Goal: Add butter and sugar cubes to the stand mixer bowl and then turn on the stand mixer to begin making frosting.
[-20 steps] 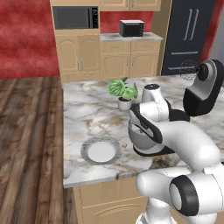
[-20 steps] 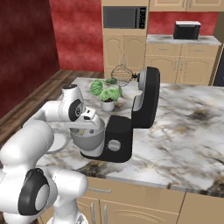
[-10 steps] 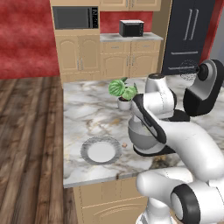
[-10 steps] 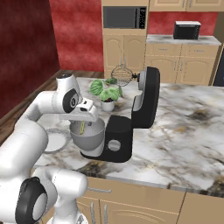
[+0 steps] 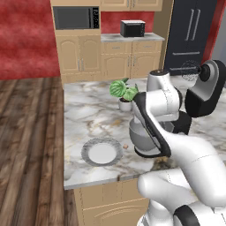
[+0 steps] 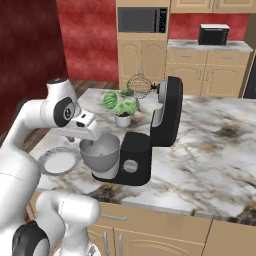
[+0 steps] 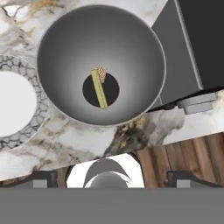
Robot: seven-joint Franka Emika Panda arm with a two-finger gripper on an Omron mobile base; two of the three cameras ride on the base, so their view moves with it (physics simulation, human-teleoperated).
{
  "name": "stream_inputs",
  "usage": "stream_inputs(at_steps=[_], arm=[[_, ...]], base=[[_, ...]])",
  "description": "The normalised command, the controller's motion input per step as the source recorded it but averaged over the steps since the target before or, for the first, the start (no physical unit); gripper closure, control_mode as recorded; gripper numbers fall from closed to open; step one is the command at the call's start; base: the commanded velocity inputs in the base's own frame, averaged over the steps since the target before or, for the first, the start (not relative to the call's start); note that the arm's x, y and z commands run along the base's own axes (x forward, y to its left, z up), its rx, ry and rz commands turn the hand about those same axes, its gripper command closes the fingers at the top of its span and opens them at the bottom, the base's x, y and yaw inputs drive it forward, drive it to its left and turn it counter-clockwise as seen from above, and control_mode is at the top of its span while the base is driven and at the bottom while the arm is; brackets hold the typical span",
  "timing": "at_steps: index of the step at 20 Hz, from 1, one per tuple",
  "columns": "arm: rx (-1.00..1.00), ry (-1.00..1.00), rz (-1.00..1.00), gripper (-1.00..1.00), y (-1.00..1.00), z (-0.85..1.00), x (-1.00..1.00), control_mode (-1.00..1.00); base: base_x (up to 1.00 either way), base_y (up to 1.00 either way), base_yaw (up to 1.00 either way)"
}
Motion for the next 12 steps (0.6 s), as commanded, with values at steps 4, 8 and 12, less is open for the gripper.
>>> stream_inputs(at_steps=[4, 8, 12], arm=[[0.0, 0.0, -0.16, -1.0, 0.51, 0.0, -0.5, -1.0], [0.0, 0.0, -0.14, -1.0, 0.58, 0.0, -0.31, -1.0], [0.0, 0.0, -0.11, -1.0, 0.77, 0.0, 0.0, -1.0]], base=[[0.0, 0.0, 0.0], [0.0, 0.0, 0.0], [0.0, 0.0, 0.0]])
